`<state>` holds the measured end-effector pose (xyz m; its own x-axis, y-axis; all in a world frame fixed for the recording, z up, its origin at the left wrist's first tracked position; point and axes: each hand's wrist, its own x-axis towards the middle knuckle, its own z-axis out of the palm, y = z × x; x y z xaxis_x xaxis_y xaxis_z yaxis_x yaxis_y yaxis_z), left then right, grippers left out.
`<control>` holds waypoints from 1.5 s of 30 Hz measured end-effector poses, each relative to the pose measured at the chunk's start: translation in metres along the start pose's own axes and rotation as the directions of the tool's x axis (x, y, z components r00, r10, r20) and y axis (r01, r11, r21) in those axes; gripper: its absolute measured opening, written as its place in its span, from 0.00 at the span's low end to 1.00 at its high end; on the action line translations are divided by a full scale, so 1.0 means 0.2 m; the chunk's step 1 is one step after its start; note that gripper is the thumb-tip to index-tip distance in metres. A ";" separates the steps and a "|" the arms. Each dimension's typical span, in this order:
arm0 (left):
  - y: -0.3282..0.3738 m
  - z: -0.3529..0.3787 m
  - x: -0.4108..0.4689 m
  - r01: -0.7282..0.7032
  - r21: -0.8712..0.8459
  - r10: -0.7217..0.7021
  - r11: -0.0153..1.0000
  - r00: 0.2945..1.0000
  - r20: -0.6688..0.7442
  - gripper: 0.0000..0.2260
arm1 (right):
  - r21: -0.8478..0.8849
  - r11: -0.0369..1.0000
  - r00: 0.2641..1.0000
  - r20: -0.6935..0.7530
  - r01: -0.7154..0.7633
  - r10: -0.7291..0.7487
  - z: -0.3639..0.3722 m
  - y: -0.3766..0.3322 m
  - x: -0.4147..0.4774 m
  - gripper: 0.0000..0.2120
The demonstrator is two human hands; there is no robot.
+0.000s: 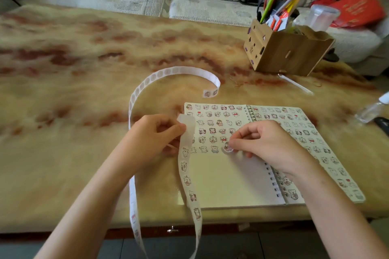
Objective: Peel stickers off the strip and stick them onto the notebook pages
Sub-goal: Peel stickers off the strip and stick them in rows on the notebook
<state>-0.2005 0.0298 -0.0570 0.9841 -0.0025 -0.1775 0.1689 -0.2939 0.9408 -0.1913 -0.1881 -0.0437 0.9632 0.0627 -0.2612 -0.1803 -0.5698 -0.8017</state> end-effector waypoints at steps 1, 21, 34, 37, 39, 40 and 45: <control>0.00 0.00 0.00 0.003 0.004 -0.003 1.000 1.000 0.006 0.07 | -0.006 1.000 1.000 0.007 0.002 -0.002 0.00 0.00 0.00 0.02; -0.05 -0.01 0.03 -0.007 0.078 0.004 0.997 0.999 0.035 0.07 | -0.013 1.000 0.999 -0.053 0.010 -0.011 0.05 0.02 0.01 0.04; -0.05 -0.01 0.03 -0.017 0.080 0.015 0.997 0.999 0.031 0.07 | -0.140 0.989 0.992 -0.113 0.039 -0.055 0.08 0.04 0.02 0.05; -0.05 -0.01 0.03 -0.020 0.090 0.017 0.996 0.999 0.027 0.07 | -0.190 0.980 0.988 -0.126 0.066 -0.092 0.08 0.05 0.02 0.07; -0.05 0.00 0.04 -0.021 0.090 0.019 0.996 1.000 0.023 0.07 | -0.210 0.975 0.986 -0.130 0.079 -0.108 0.08 0.05 0.02 0.08; -0.05 0.00 0.03 -0.022 0.092 0.020 0.995 1.000 0.022 0.07 | -0.212 0.974 0.985 -0.131 0.080 -0.109 0.08 0.05 0.02 0.11; -0.05 -0.01 0.03 -0.019 0.103 0.018 0.994 1.000 0.016 0.07 | -0.283 0.955 0.988 -0.097 0.088 -0.120 0.07 0.06 0.03 0.05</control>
<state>-0.1965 0.0343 -0.0670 0.9860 -0.0229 -0.1652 0.1432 -0.3911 0.9092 -0.1901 -0.1826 -0.0620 0.9926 0.0512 -0.1101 -0.0308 -0.7708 -0.6363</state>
